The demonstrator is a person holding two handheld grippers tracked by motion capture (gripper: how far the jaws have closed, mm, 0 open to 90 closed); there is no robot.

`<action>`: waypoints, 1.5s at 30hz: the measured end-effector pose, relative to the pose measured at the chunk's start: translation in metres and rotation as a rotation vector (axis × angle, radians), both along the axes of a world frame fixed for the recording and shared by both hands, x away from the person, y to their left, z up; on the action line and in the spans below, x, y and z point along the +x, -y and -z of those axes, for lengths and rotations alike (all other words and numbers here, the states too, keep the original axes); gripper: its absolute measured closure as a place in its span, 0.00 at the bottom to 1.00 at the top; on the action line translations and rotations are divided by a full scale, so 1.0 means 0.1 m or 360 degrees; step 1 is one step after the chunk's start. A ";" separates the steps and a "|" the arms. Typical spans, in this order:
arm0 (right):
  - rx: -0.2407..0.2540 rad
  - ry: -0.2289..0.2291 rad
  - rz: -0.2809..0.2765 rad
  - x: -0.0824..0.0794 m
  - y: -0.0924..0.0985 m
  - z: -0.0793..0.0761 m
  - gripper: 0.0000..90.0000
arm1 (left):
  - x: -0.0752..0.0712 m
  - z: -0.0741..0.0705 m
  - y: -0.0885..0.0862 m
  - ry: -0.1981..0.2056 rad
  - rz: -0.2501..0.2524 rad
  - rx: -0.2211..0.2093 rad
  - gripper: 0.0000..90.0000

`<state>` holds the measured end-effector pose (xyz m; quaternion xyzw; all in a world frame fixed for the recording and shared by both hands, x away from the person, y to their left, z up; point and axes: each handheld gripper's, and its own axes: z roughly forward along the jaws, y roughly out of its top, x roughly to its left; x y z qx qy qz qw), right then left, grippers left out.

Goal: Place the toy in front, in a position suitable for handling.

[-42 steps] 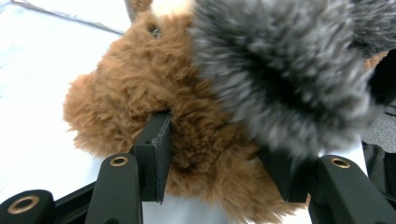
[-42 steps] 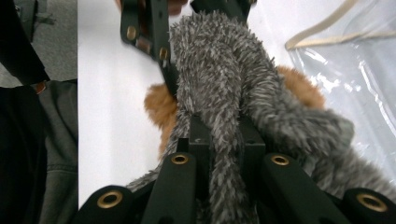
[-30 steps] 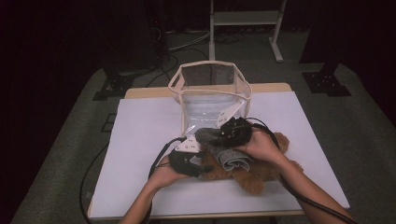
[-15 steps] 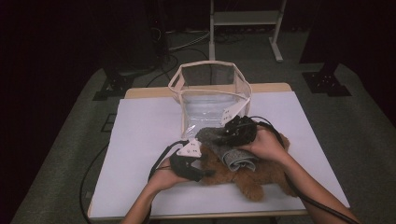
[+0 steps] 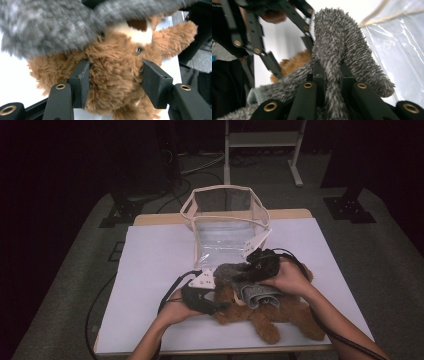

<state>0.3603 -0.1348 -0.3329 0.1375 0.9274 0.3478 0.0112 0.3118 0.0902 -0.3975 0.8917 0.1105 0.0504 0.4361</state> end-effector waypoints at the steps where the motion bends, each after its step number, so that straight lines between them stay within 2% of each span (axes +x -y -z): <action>1: -0.0007 0.0004 0.0014 0.01 0.04 0.01 0.89 | -0.01 0.00 0.00 0.0000 0.0007 0.0009 0.48; 3: -0.0042 -0.0005 0.0069 0.03 0.16 0.08 0.89 | -0.02 -0.02 -0.01 0.0010 0.0011 0.0004 0.48; 5: -0.0014 -0.0037 0.0085 0.04 0.22 0.11 0.89 | -0.01 -0.06 -0.03 0.0029 -0.0002 -0.0027 0.48; 7: 0.0030 -0.0050 0.0080 0.03 0.27 0.12 0.88 | 0.01 -0.08 -0.03 0.0019 -0.0014 -0.0058 0.48; 13: 0.0086 0.0004 0.0034 0.00 0.16 0.02 0.88 | 0.00 -0.06 0.05 0.0007 0.0051 0.0020 0.47; 15: 0.0061 0.0014 0.0038 -0.01 0.15 0.03 0.88 | -0.01 -0.07 0.02 0.0031 0.0047 0.0021 0.47; 17: 0.0042 0.0002 0.0055 -0.01 0.19 0.06 0.88 | -0.01 -0.11 -0.03 0.0051 0.0010 -0.0039 0.47; 19: 0.0053 -0.0039 0.0073 -0.01 0.25 0.12 0.88 | 0.00 -0.14 -0.08 0.0062 -0.0022 -0.0079 0.45; 21: 0.0084 -0.0118 0.0040 -0.04 0.29 0.16 0.89 | 0.01 -0.14 -0.08 0.0053 -0.0023 -0.0067 0.44; 23: 0.0105 -0.0140 -0.0002 -0.10 0.28 0.17 0.89 | 0.02 -0.11 -0.05 0.0017 0.0013 -0.0049 0.45; 27: 0.0098 -0.0053 -0.0020 -0.16 0.19 0.09 0.89 | -0.02 -0.06 0.02 0.0015 0.0075 -0.0012 0.47; 31: 0.0096 0.0019 -0.0023 -0.10 0.00 0.04 0.88 | -0.04 -0.07 0.03 0.0034 0.0107 0.0019 0.48; 34: 0.0035 0.0037 -0.0043 -0.07 -0.13 0.09 0.88 | -0.05 -0.06 0.02 0.0029 0.0115 0.0035 0.48; 36: 0.0015 0.0030 -0.0039 -0.07 -0.15 0.12 0.88 | -0.05 -0.05 0.00 0.0014 0.0107 0.0005 0.48; 38: 0.0002 0.0029 -0.0024 -0.06 -0.09 0.12 0.89 | -0.05 -0.04 -0.01 0.0014 0.0091 -0.0006 0.47; 42: -0.0036 0.0014 0.0036 -0.08 0.13 0.14 0.88 | -0.04 -0.04 -0.02 0.0018 0.0055 -0.0012 0.42; 43: -0.0045 0.0010 0.0053 -0.10 0.20 0.15 0.88 | -0.04 -0.05 -0.02 0.0037 0.0051 -0.0016 0.42; 45: -0.0024 -0.0019 0.0055 -0.15 0.31 0.16 0.88 | -0.04 -0.06 -0.02 0.0043 0.0053 -0.0034 0.42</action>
